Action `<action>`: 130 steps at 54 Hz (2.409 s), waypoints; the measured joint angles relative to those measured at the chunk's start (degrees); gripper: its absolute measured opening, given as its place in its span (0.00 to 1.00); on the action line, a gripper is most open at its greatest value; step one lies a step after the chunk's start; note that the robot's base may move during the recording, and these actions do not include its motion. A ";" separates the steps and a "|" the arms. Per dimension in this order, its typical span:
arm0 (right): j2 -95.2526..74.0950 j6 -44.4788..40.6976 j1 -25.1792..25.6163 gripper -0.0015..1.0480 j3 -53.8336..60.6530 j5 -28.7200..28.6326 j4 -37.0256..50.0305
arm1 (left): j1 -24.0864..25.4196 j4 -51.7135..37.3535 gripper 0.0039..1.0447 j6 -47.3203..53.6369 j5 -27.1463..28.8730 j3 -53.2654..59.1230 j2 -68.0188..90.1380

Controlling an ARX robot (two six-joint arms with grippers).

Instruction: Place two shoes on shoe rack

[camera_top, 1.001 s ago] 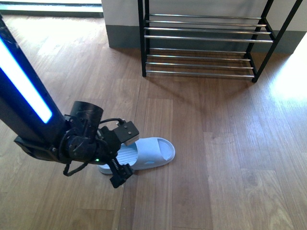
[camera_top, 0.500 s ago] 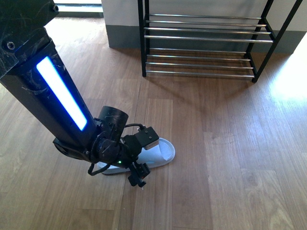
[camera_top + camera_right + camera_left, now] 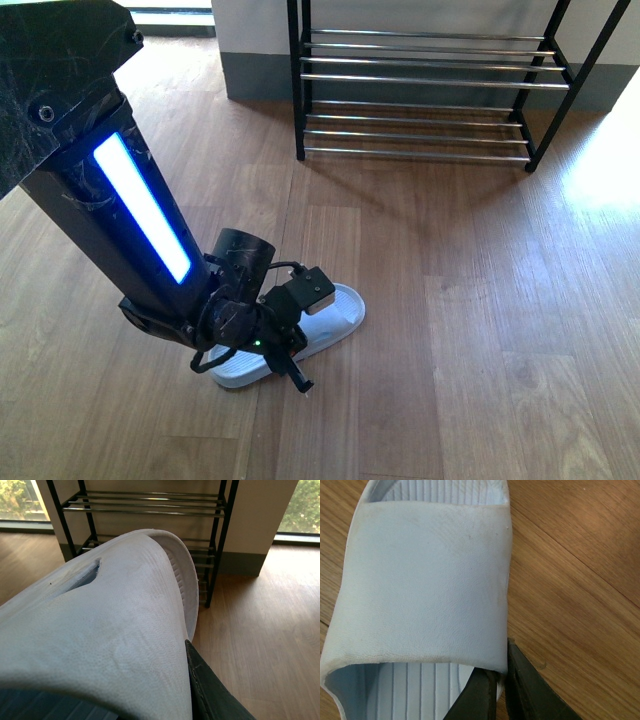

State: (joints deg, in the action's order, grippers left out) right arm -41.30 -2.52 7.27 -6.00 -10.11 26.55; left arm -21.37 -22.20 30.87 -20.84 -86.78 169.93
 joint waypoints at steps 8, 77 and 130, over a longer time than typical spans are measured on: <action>0.00 0.00 0.00 0.02 0.00 0.00 0.00 | 0.79 -5.18 0.01 -4.33 3.65 3.93 -1.88; 0.00 0.00 0.00 0.02 0.00 0.00 0.00 | 2.16 -5.16 0.01 -23.08 44.28 66.86 -101.83; 0.07 0.00 0.00 0.02 0.00 -0.02 0.00 | 1.97 -5.05 0.01 -23.52 44.46 66.95 -102.75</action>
State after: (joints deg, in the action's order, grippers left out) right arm -41.23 -2.52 7.27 -6.00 -10.13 26.55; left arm -19.40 -27.24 7.35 23.62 -19.84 67.18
